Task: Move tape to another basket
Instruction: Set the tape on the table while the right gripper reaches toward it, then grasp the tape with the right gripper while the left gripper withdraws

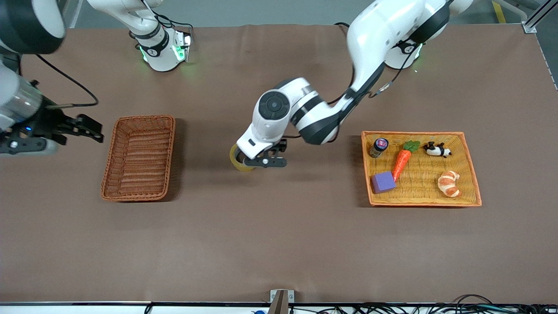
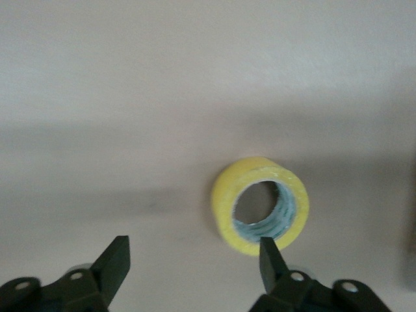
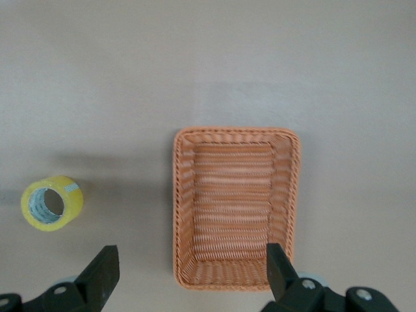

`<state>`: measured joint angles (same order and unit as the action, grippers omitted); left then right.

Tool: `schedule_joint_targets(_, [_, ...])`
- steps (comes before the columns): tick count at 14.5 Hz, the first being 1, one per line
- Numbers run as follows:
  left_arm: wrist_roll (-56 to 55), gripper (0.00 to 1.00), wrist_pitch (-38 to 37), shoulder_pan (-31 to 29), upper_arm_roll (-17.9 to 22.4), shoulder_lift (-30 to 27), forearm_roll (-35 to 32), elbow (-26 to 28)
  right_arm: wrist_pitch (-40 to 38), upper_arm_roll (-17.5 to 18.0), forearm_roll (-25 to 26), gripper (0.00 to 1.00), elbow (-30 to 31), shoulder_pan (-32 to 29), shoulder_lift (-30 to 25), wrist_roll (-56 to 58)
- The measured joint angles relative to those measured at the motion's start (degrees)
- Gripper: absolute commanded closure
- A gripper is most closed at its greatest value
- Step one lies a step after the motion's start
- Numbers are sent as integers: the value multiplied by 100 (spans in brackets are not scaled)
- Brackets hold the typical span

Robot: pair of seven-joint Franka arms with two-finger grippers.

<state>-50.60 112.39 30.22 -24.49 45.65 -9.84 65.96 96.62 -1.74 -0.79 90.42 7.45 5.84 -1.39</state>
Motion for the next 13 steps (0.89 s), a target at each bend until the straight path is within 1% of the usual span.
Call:
schedule_joint_targets(1, [3, 0, -246, -104, 68, -228, -30, 6, 137, 9, -4, 0, 87, 125, 64, -1])
schedule_joint_targets(2, [42, 0, -407, -172, 260, -423, -49, 18, 365, 18, -6, 0, 218, 279, 143, -9])
schedule_joint_targets(4, [467, 0, -521, -273, 818, -715, -49, 34, 996, 62, -7, 0, 579, 596, 318, -128])
schedule_joint_targets(5, [763, 0, -597, -390, 1001, -840, -48, 52, 1287, 162, -4, 0, 766, 708, 422, -309])
schedule_joint_targets(6, [1071, 0, -682, -569, 1097, -977, -47, 103, 1530, 346, 16, 0, 933, 766, 539, -559])
schedule_joint_targets(7, [1381, 0, -727, -802, 1130, -1156, -30, 221, 1769, 578, 108, 0, 1091, 809, 671, -880])
schedule_joint_targets(10, [2055, 0, -745, -1422, 1161, -1644, 348, 528, 2449, 1070, 467, 0, 1495, 894, 966, -1715])
schedule_joint_targets(13, [2928, 0, -918, -2156, 1174, -2149, 582, 748, 2969, 1354, 935, 0, 1735, 1031, 1409, -2410])
